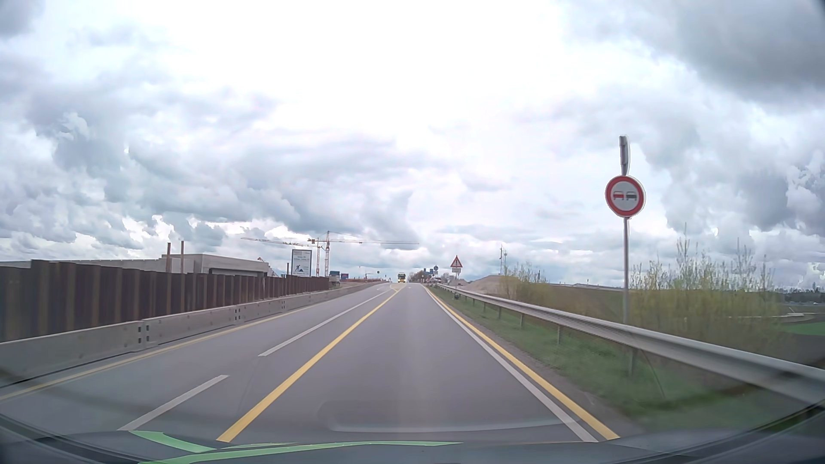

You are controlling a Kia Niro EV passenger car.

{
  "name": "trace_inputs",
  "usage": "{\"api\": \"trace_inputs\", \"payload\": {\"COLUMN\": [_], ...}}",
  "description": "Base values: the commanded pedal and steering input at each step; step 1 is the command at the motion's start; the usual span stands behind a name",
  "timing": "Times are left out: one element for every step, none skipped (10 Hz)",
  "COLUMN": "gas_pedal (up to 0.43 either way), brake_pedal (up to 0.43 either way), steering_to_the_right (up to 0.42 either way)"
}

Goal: Follow the waypoints while adhering to traffic rules and regulations

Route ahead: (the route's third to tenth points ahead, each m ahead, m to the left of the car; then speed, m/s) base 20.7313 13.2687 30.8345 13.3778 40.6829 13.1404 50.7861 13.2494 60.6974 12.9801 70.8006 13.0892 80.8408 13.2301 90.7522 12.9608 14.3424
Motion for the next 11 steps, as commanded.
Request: {"api": "trace_inputs", "payload": {"gas_pedal": [0.118,0.118,0.118,0.118,0.118,0.118,0.118,0.118,0.118,0.118,0.13], "brake_pedal": [0.0,0.0,0.0,0.0,0.0,0.0,0.0,0.0,0.0,0.0,0.0], "steering_to_the_right": [0.002,0.002,0.002,0.002,0.002,0.002,0.002,0.002,0.002,0.002,0.002]}}
